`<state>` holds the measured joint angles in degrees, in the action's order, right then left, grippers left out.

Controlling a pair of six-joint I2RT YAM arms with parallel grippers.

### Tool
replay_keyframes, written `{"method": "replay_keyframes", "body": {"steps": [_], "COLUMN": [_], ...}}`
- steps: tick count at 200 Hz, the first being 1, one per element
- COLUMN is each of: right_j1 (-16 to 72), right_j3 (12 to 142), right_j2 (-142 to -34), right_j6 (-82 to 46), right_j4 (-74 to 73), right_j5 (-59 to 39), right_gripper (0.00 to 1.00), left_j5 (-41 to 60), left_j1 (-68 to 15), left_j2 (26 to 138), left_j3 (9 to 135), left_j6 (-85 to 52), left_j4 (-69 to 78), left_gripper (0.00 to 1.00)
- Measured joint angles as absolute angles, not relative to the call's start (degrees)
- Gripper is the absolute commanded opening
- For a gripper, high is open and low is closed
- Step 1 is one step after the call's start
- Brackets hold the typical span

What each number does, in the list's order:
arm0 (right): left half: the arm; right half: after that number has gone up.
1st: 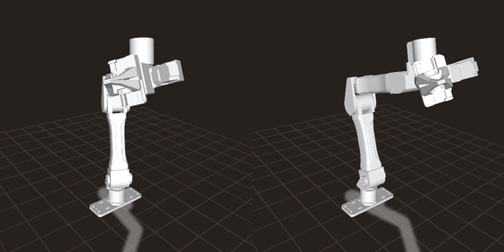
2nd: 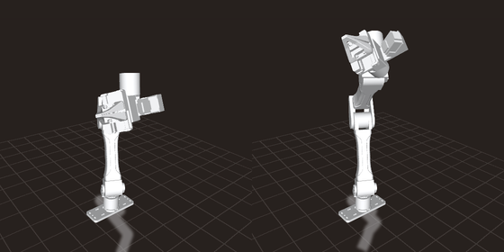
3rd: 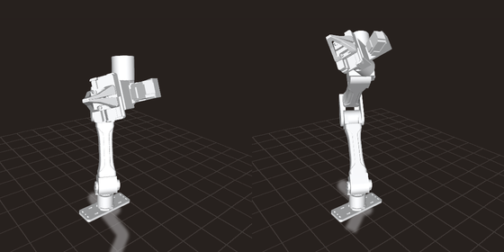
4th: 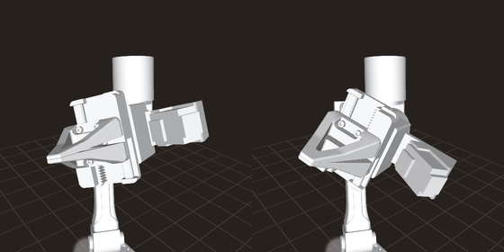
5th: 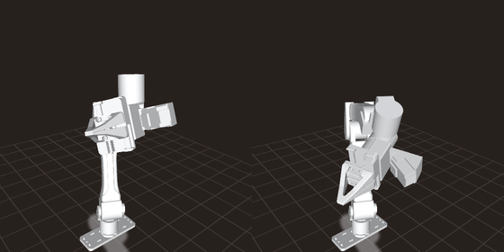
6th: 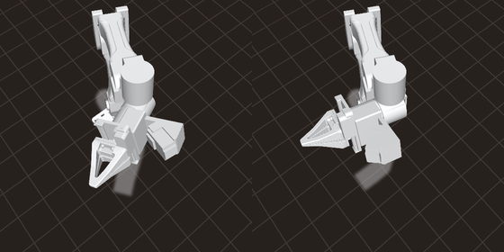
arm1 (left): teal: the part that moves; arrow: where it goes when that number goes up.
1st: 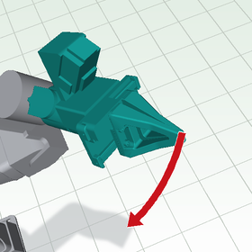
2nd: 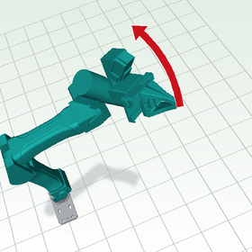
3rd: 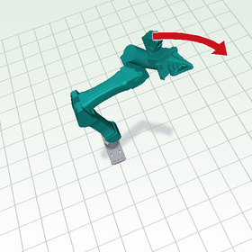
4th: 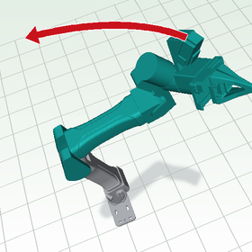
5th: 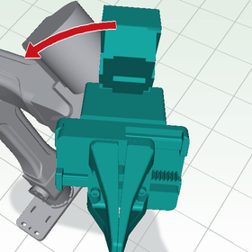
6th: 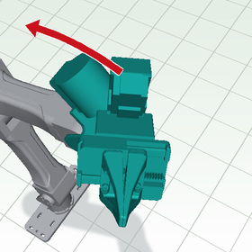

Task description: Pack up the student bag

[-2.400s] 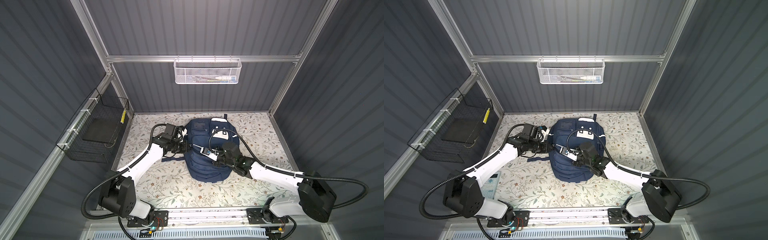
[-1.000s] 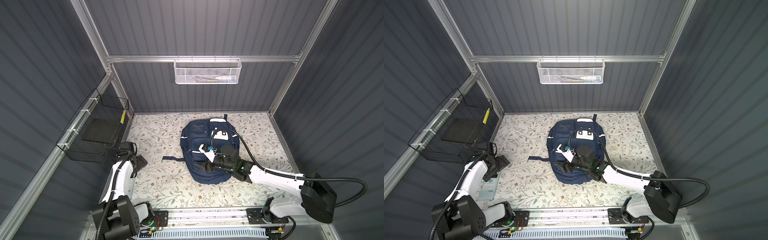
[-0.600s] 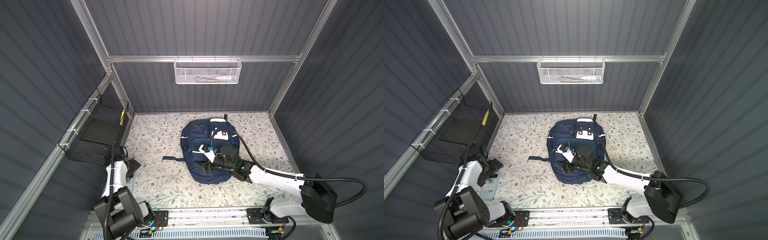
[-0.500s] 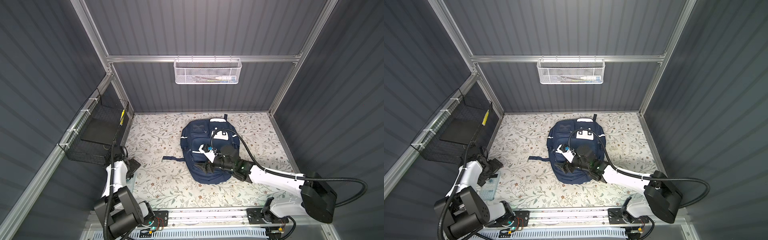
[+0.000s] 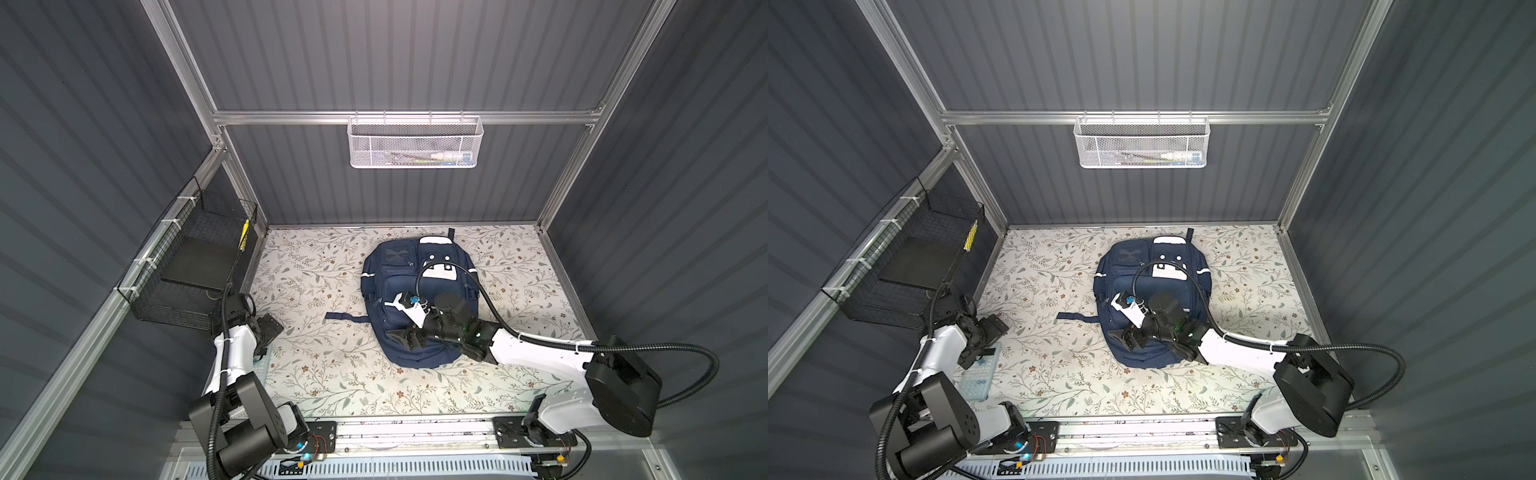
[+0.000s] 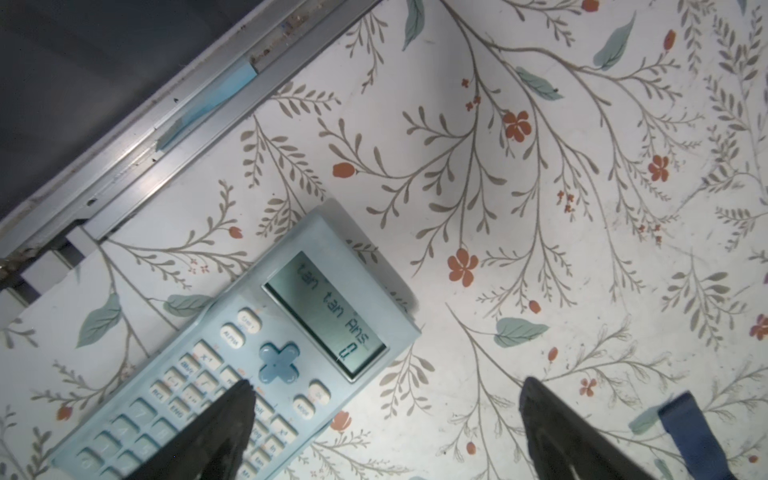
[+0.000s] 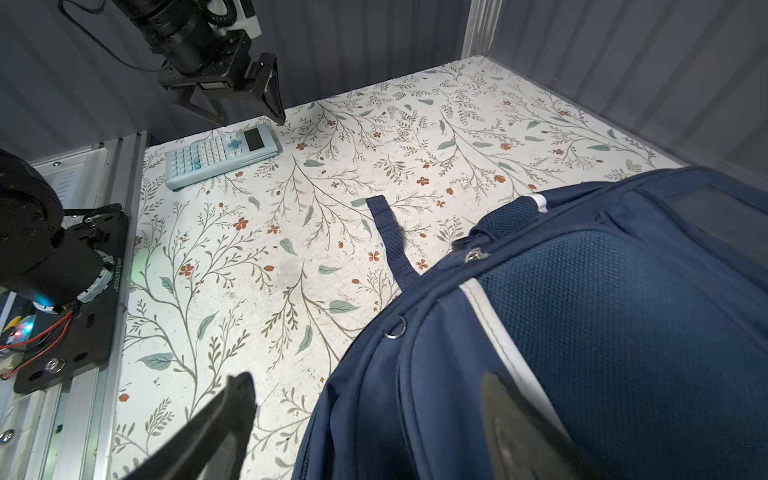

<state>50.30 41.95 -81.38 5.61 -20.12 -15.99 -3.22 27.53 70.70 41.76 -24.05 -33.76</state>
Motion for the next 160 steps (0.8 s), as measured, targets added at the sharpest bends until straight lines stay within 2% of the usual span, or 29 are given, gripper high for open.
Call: {"method": "replay_keyframes", "body": {"steps": [47, 160], "right_j1": [50.33, 50.35], "right_j3": [42.02, 43.11], "right_j2": [-81.38, -84.47], "right_j6": [5.61, 6.57], "right_j4": [-20.21, -20.99], "right_j5": [-16.71, -17.41], "right_gripper": [0.86, 0.87], "left_j5": [-4.03, -1.76], "left_j1": [28.18, 29.19], "left_j2": [67.83, 68.77], "left_j3": [39.77, 35.88], "left_j6": [-27.81, -29.12], "left_j4": [-33.52, -24.56], "left_gripper": [1.0, 1.0]}}
